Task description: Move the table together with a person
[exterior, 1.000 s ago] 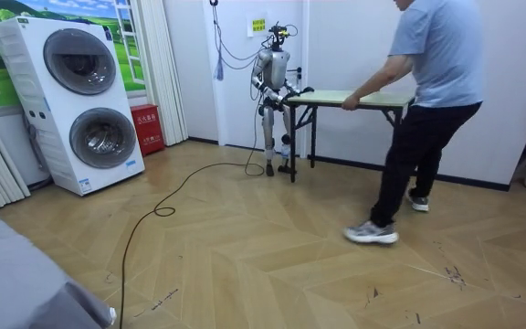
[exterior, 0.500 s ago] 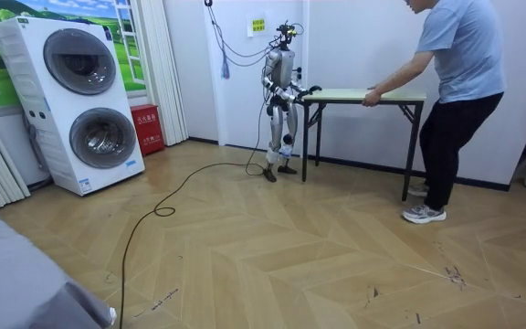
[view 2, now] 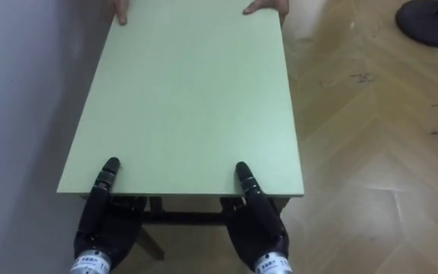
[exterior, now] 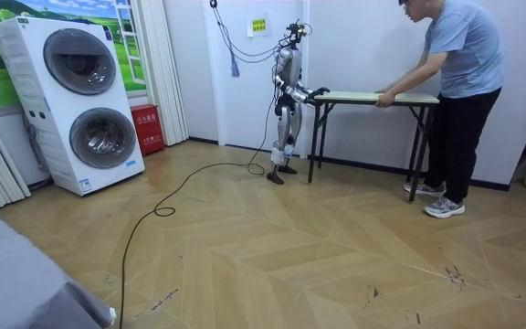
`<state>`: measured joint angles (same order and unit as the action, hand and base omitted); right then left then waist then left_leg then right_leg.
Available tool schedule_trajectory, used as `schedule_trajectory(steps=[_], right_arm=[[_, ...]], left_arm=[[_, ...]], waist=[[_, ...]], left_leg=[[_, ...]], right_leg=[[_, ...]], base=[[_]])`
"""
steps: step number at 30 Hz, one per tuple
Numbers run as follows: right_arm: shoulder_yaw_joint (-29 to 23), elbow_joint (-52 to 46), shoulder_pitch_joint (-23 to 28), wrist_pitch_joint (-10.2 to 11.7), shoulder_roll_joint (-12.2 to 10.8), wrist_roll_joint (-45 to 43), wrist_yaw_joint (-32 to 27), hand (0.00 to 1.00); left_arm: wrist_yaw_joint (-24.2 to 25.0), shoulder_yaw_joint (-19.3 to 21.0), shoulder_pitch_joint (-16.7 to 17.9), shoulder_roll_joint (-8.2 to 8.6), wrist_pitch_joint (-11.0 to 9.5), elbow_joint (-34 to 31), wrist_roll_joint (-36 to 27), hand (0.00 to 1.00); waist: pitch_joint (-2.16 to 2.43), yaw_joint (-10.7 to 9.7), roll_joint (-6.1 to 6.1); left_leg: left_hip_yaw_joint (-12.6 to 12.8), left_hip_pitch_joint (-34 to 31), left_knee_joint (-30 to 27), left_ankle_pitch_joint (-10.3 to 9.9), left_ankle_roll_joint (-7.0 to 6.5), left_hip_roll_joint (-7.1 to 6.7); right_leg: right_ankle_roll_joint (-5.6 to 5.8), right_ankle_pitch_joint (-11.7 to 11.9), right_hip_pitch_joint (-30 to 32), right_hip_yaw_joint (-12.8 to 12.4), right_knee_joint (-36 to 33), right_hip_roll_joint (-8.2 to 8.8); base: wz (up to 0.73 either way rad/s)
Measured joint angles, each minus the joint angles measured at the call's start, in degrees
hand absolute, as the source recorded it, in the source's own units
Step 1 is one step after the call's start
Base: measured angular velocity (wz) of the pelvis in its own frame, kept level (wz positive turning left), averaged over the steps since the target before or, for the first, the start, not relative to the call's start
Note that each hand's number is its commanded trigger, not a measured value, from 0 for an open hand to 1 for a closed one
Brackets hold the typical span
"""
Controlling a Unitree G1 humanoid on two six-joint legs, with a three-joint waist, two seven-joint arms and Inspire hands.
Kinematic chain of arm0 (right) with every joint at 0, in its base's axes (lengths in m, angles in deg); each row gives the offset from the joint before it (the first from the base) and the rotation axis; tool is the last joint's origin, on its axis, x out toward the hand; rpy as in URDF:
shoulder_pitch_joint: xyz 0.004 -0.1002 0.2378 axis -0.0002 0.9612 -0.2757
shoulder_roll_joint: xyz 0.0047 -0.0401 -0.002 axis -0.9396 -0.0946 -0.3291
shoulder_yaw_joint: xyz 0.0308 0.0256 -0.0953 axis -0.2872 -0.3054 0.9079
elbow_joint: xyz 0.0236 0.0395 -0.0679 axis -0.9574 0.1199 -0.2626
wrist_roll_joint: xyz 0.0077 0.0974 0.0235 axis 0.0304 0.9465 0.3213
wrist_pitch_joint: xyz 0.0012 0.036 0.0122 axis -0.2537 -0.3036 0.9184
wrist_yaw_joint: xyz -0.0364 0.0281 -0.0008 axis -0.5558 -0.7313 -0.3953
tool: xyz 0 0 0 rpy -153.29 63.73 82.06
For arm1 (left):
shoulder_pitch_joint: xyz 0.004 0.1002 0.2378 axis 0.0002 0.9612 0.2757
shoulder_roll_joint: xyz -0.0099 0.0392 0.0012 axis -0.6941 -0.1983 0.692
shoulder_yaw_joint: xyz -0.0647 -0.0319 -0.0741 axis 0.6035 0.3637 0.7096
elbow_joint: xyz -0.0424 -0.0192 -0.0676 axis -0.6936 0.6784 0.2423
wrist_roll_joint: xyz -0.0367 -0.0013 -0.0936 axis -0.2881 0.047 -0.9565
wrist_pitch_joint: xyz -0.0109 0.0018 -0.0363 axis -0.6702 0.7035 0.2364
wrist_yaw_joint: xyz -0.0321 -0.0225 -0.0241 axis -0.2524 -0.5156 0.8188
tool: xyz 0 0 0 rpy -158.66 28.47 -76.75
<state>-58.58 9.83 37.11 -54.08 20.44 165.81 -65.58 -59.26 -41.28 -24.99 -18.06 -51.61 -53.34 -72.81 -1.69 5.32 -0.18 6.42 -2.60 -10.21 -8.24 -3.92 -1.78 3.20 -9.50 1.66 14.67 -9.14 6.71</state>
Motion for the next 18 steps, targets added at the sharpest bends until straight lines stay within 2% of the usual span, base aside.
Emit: schedule_trajectory(steps=[1,2,5,6,7,8,9,10,11,12,13,14,15,16,17,18], right_arm=[[0.0,0.7,-0.4,-0.5,0.0,-0.3,0.0,1.00],[-0.1,1.4,-0.1,-0.5,0.1,-0.9,0.2,1.00],[-0.2,4.6,-0.2,-0.8,-0.1,-1.3,1.8,1.00],[-0.7,5.3,-0.2,-1.0,-0.1,-1.3,2.4,1.00],[-1.2,6.6,-0.1,-1.6,-0.1,-1.6,2.9,1.00],[-1.7,7.6,-0.2,-2.1,-0.5,-1.9,3.2,1.00],[-1.7,7.4,-0.3,-2.3,-0.5,-1.9,3.3,1.00],[-1.6,7.4,-0.5,-2.6,-0.5,-2.1,3.4,1.00],[-1.6,7.9,-0.3,-2.6,0.0,-2.2,3.6,1.00],[-1.6,8.1,-0.2,-2.6,0.2,-2.3,3.6,1.00],[-1.5,8.7,-0.1,-2.6,0.1,-2.4,3.6,0.75],[-1.9,8.9,0.1,-2.7,0.0,-1.9,4.0,0.65],[-2.4,9.1,0.3,-2.7,-0.1,-1.4,4.6,0.51],[-3.2,9.6,0.6,-2.8,-0.2,-1.0,5.3,0.38],[-3.2,10.7,0.6,-3.6,-0.2,-1.0,5.3,0.31],[-3.2,11.3,0.5,-3.9,-0.2,-1.1,5.3,0.31]], left_arm=[[0.0,0.4,0.0,0.14,0.1,0.7,0.0,1.00],[0.1,0.4,0.2,0.31,0.3,1.6,0.4,1.00],[0.3,1.2,0.4,0.41,1.6,3.4,2.3,1.00],[0.4,1.2,0.2,0.41,1.8,3.9,2.7,1.00],[0.6,1.2,0.0,0.37,1.9,5.2,3.5,1.00],[1.7,1.3,0.1,0.00,1.7,6.0,4.2,1.00],[2.2,1.3,0.1,-0.12,1.4,6.1,4.2,1.00],[2.8,1.4,0.3,-0.10,1.1,6.2,4.2,1.00],[3.5,1.5,0.3,0.56,1.7,7.6,4.2,1.00],[3.6,1.6,0.3,0.59,2.1,8.1,4.2,0.94],[4.1,1.8,1.0,0.57,2.8,8.7,4.2,0.82],[4.1,1.3,0.6,0.38,3.1,8.7,4.6,0.75],[4.2,0.9,0.0,0.30,3.0,8.6,5.1,0.56],[4.3,0.3,-0.7,-0.03,2.7,8.6,5.9,0.37],[4.5,0.3,-0.5,-0.47,2.4,8.7,6.2,0.36],[5.0,0.3,-0.2,-0.63,2.4,9.2,6.5,0.34]], waist=[[0.01,0.0,0.31],[0.20,-0.1,0.69],[0.23,-0.9,0.60],[0.22,-0.9,0.61],[0.20,-0.5,0.66],[0.24,0.3,0.64],[0.34,0.9,0.46],[0.30,2.0,0.47],[0.72,2.1,2.21],[0.71,1.7,2.62],[0.29,1.1,2.13],[0.26,-0.5,2.07],[0.33,-1.2,2.02],[0.39,-0.8,0.93],[0.67,0.1,0.14],[0.77,0.5,-0.04]], left_leg=[[-1.7,0.3,0.0,-0.2,0.33,0.15],[-1.1,0.9,0.2,-0.3,0.54,0.46],[3.1,2.6,0.9,-0.4,0.73,1.35],[2.9,3.1,1.2,-0.4,0.72,1.48],[1.8,4.1,1.7,-0.4,0.74,1.73],[-0.9,4.5,1.8,-0.5,0.81,1.92],[-2.0,4.4,1.8,-0.5,0.93,2.00],[-2.1,4.7,1.6,-1.4,2.22,1.93],[-1.3,5.5,1.4,-2.4,3.52,2.64],[-0.6,5.6,0.7,-2.5,3.79,2.74],[1.6,5.1,0.4,-3.0,4.70,3.18],[2.7,4.2,3.8,-1.8,4.98,4.63],[3.2,3.6,4.7,-0.8,4.65,5.55],[5.4,3.2,3.4,-0.9,4.17,5.23],[6.7,3.6,3.0,-1.0,4.14,4.98],[7.1,4.2,2.9,-1.0,4.13,4.81]], right_leg=[[-1.23,2.9,1.5,-1.0,1.8,-1.21],[-1.45,3.4,0.7,0.2,0.8,-1.16],[-1.45,3.4,-1.1,-0.7,0.4,-1.84],[-1.38,3.3,-0.9,-0.5,-0.1,-2.09],[-1.27,2.2,-0.1,-0.5,-1.9,-2.58],[-2.12,2.0,0.9,-0.8,0.1,-3.72],[-3.27,2.9,2.0,-1.2,2.2,-4.65],[-5.14,8.5,4.7,-1.4,5.1,-5.79],[-5.91,8.9,4.7,0.5,3.0,-5.83],[-5.92,8.9,4.2,0.1,2.8,-5.75],[-5.92,8.9,3.2,-2.4,2.6,-5.44],[-5.07,8.4,2.9,-5.1,2.2,-5.19],[-3.94,7.6,3.1,-5.5,1.5,-5.03],[-2.80,6.7,3.6,-5.7,0.9,-4.67],[-2.80,6.7,3.0,-4.7,1.2,-4.57],[-2.81,6.7,2.5,-3.9,1.4,-4.66]], base=[[0.00],[0.00],[0.20],[0.15],[-0.17],[-0.36],[-0.59],[-0.46],[-0.28],[0.13],[0.62],[0.88],[0.79],[0.12],[-0.27],[-0.39]])
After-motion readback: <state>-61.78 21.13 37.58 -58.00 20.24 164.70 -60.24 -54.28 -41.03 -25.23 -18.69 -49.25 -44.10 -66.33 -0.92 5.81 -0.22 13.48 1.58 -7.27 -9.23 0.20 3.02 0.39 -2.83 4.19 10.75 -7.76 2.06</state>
